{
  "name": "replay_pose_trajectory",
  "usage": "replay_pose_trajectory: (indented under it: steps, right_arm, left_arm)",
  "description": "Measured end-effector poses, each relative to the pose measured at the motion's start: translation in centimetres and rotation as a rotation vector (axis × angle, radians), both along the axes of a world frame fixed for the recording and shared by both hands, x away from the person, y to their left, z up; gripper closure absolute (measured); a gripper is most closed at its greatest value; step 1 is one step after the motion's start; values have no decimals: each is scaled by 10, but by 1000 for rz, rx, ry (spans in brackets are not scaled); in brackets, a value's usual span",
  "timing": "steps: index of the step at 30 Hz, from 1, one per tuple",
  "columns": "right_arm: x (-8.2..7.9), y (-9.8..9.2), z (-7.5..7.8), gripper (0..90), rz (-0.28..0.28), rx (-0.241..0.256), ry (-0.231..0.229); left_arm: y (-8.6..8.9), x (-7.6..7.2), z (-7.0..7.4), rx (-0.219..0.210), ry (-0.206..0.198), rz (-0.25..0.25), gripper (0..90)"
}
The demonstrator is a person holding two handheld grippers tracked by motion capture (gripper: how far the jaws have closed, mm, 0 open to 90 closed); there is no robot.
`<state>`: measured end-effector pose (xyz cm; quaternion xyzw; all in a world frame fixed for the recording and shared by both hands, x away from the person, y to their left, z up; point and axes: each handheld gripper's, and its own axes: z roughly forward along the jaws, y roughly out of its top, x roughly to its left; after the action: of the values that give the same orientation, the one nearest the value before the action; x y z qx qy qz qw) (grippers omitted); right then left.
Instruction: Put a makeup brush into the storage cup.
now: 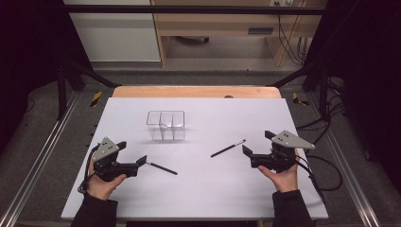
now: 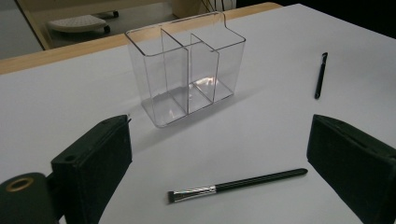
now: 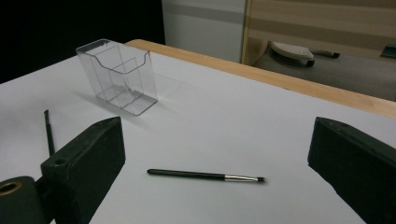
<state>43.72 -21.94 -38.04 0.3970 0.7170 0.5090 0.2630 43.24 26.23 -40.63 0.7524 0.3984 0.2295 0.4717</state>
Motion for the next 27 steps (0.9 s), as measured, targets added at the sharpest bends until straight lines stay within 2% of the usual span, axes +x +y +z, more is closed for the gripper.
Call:
replay_pose_trajectory:
  steps: [5, 11, 22, 27]
  right_arm:
    - [2, 16, 0, 47, 34, -39, 18]
    - [4, 32, 2, 56, 68, -58, 33]
    - [18, 43, -7, 79, 86, -86, 74]
    - [25, 48, -15, 82, 102, -121, 98]
  left_arm:
    - [2, 1, -2, -1, 5, 7, 60]
    - [3, 1, -4, 3, 12, 12, 62]
    - [-4, 2, -7, 23, 29, -13, 73]
    - [-7, 2, -9, 30, 34, -18, 75]
